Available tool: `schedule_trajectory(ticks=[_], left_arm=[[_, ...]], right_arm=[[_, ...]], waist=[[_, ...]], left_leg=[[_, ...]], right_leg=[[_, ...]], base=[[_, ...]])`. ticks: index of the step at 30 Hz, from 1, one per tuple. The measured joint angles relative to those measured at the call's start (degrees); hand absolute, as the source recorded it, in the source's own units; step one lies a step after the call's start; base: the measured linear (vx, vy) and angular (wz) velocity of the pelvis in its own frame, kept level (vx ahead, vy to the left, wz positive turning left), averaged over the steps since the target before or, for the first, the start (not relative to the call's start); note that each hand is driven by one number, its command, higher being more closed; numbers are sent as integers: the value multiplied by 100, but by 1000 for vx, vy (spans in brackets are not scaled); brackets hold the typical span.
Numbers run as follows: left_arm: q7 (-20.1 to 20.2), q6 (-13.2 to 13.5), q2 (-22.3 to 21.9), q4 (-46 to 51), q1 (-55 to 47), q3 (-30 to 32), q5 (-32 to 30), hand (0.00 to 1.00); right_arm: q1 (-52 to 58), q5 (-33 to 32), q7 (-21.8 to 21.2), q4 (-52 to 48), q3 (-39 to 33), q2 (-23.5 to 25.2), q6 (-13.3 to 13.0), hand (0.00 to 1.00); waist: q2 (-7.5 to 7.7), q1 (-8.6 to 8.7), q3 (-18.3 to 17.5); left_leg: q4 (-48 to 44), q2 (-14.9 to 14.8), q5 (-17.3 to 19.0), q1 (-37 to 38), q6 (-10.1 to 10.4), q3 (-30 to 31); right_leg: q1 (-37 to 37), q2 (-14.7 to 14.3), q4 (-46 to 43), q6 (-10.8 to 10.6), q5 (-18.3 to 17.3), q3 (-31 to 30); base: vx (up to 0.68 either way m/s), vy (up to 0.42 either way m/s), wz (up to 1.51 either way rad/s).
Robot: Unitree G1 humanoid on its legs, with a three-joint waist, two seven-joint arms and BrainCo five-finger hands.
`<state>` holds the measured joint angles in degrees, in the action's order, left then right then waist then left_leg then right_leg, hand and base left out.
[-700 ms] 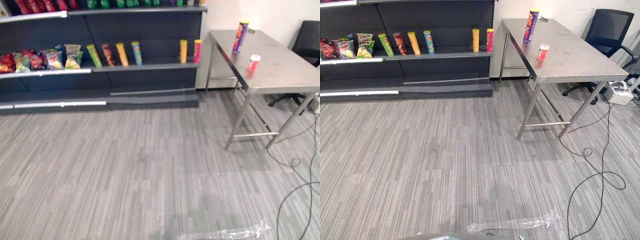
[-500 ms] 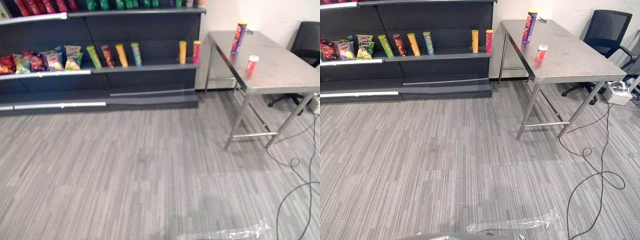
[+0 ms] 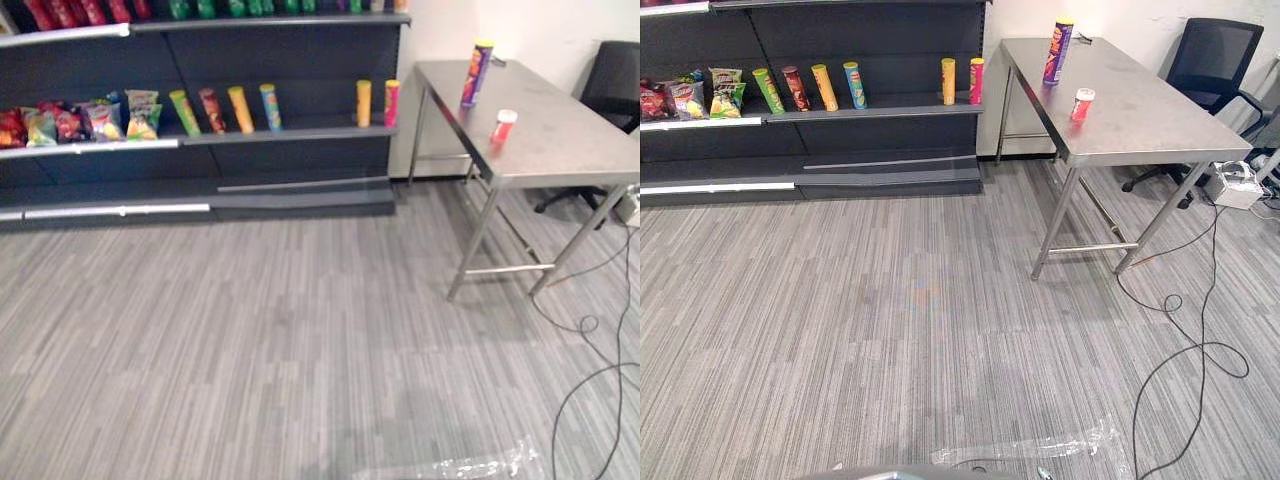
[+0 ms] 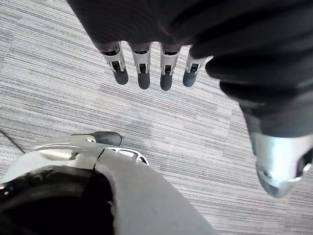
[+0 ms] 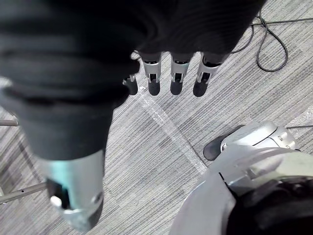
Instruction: Put the gum and the chips on the shelf.
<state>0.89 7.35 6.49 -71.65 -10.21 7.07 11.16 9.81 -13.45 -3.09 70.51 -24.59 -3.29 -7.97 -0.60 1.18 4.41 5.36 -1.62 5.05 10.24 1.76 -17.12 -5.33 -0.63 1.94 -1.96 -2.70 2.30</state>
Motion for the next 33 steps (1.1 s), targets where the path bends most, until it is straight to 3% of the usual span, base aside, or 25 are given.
schedule_trajectory(ticks=[20,25,26,27,30,31,33], left_arm=[[-3,5,6,-58,48,-1,1,0],[-43,2,62,-51,206,-9,173,0],[-61,3,81,-37,223,-2,254,0],[-61,3,92,-8,231,2,333,0],[-60,2,179,6,293,48,635,0],[-51,3,177,12,300,81,677,0],[-42,-3,153,67,346,195,722,0]], right_arm=[[-10,-99,-4,16,-251,53,19,0],[-262,-309,4,1,-209,56,13,0],[-278,-350,8,1,-222,88,12,0],[-292,-365,9,-1,-233,104,11,0],[-308,-471,6,6,-233,194,7,0],[-294,-471,7,4,-234,196,2,0],[-273,-472,5,2,-327,198,-7,0]], waist=[[15,14,13],[71,34,277],[160,34,353],[127,34,380],[334,28,551],[339,21,574],[347,44,742]], left_leg=[[-1,-3,-19,-5,-6,71],[-2,44,-138,-183,40,179],[-2,57,-163,-208,56,233],[-4,59,-168,-203,77,259],[-812,11,196,-563,297,394],[-1607,-125,473,-912,375,361],[-3187,-324,550,-1522,357,332]], right_leg=[[-13,3,-12,-2,-3,82],[636,107,-1161,54,-528,164],[731,146,-1334,78,-626,218],[743,161,-1421,92,-674,249],[856,296,-1869,190,-999,441],[870,308,-1988,248,-1137,523],[706,364,-2119,318,-1266,681]], base=[[-9,-20,1],[-42,-34,11],[-15,-46,26],[-15,-73,32],[-27,-119,40],[-30,-157,49],[-28,-145,40]])
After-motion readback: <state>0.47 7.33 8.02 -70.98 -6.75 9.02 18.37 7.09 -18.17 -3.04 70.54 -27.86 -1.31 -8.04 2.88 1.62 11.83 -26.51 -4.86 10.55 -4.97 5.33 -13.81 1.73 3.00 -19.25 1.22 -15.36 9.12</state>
